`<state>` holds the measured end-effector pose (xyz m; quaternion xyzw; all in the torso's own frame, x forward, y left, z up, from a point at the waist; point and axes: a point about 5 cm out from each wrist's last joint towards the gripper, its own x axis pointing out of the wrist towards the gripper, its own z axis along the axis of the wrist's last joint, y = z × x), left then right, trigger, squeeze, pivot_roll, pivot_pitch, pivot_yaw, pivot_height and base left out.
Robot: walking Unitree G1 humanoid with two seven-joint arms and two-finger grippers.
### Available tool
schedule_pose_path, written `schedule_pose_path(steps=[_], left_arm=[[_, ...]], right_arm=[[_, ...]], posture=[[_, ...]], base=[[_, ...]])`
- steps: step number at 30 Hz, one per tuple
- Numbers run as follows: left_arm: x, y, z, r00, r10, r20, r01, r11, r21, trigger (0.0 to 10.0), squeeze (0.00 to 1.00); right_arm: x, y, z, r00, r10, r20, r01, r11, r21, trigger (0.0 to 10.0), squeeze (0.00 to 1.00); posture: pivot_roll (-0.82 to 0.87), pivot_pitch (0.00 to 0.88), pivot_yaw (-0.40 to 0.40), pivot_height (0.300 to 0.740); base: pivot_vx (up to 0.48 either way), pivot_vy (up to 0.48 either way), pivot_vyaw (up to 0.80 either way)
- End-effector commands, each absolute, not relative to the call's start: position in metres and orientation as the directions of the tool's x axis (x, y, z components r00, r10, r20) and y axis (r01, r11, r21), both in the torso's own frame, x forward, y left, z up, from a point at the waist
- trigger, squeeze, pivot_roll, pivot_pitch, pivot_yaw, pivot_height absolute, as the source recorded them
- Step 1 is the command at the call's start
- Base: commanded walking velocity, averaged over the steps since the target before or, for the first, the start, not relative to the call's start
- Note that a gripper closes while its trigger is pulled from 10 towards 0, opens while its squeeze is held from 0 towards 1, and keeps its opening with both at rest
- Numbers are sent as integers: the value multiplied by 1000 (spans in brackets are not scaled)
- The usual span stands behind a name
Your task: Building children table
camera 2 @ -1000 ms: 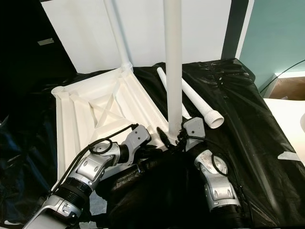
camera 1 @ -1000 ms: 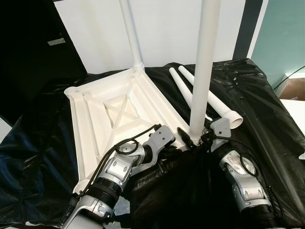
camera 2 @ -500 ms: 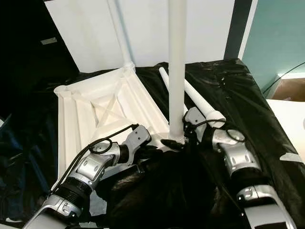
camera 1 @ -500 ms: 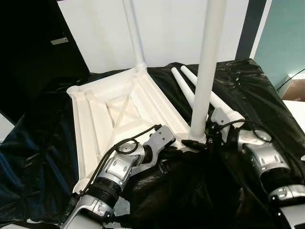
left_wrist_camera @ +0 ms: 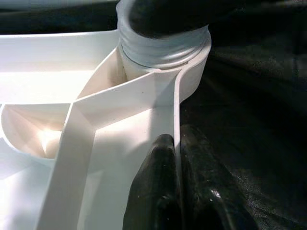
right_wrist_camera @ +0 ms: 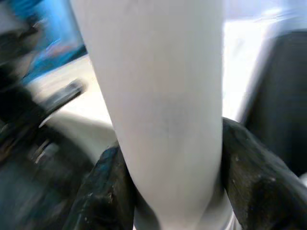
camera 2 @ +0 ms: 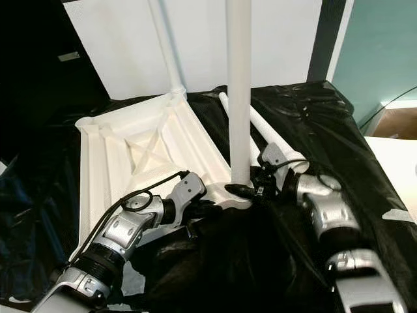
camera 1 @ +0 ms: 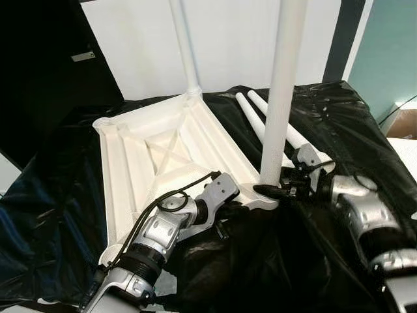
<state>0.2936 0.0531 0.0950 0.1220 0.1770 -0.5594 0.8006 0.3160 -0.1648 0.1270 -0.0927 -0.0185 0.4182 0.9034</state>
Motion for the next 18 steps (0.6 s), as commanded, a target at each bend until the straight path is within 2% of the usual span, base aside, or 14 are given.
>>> schedule_pose_path(steps=[1, 2, 3, 5, 10, 18], left_arm=[[276, 61, 57, 273, -817, -508, 912, 388, -134, 10000, 0], [276, 61, 57, 273, -817, -508, 912, 388, -134, 10000, 0], [276, 62, 57, 273, -817, -508, 911, 389, -135, 10000, 0], [275, 62, 55, 269, -816, -512, 912, 387, -137, 10000, 0], [274, 61, 56, 263, -819, -510, 914, 381, -140, 10000, 0], [274, 61, 56, 263, -819, -511, 914, 381, -140, 10000, 0]], right_arm=[[321, -158, 137, 748, 663, 38, -645, 739, -195, 0, 0], [321, -158, 137, 748, 663, 38, -645, 739, -195, 0, 0], [313, -153, 137, 816, 569, 104, -551, 819, -162, 0, 0], [294, -146, 133, 896, 411, 166, -401, 911, -94, 0, 0], [284, -141, 129, 920, 339, 197, -325, 940, -103, 0, 0], [284, -143, 129, 938, 278, 206, -255, 958, -133, 0, 0]], posture=[[-4, 0, 77, 740], [-4, 0, 77, 740], [-9, 0, 79, 740], [-12, 0, 79, 740], [-13, 0, 84, 740], [-11, 0, 83, 740]], base=[[0, 0, 0], [0, 0, 0], [0, 0, 0], [0, 0, 0], [0, 0, 0], [0, 0, 0]])
